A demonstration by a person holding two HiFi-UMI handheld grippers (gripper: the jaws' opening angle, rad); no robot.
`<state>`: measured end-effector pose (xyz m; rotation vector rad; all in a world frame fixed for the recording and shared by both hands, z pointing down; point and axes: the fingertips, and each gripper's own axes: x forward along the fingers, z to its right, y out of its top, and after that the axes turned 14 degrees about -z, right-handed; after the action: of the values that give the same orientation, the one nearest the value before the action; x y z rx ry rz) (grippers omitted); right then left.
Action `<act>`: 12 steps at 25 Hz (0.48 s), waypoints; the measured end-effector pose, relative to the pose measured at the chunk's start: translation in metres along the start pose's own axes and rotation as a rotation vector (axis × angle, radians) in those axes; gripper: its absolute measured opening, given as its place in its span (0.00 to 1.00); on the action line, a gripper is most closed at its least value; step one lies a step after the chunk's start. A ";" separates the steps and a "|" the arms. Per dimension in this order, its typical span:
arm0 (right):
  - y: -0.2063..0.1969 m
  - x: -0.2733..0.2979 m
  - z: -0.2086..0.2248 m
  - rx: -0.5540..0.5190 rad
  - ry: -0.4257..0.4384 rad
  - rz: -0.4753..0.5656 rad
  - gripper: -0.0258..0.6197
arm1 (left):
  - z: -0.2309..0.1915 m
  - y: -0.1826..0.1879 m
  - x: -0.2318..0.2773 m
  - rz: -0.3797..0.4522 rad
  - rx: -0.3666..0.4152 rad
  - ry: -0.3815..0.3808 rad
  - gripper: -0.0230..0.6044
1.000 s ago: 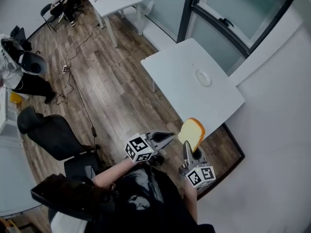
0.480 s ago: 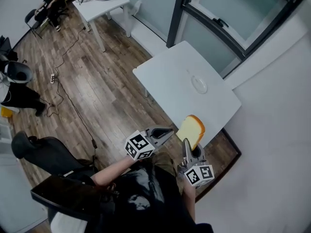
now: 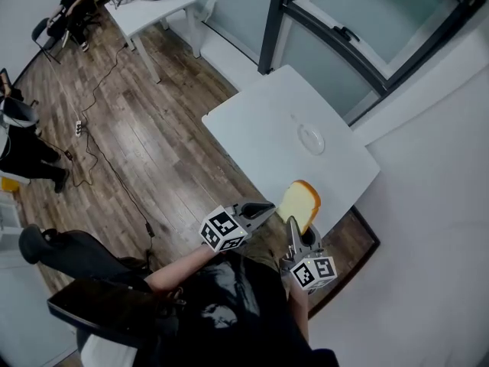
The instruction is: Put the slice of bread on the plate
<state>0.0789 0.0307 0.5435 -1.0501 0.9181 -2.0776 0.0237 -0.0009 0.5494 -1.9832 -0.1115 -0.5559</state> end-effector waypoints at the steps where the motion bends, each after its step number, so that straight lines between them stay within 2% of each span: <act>1: 0.006 0.005 0.007 -0.002 0.000 -0.001 0.19 | -0.009 0.006 0.006 -0.003 0.004 0.013 0.05; 7: 0.040 0.029 0.061 -0.016 -0.019 -0.016 0.19 | -0.061 0.037 0.043 -0.038 0.022 0.093 0.05; 12: 0.057 0.045 0.107 -0.026 -0.020 -0.029 0.19 | -0.092 0.052 0.078 -0.053 0.014 0.125 0.05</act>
<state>0.1598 -0.0677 0.5631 -1.1020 0.9271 -2.0801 0.0783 -0.1177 0.5733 -1.9312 -0.0909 -0.7101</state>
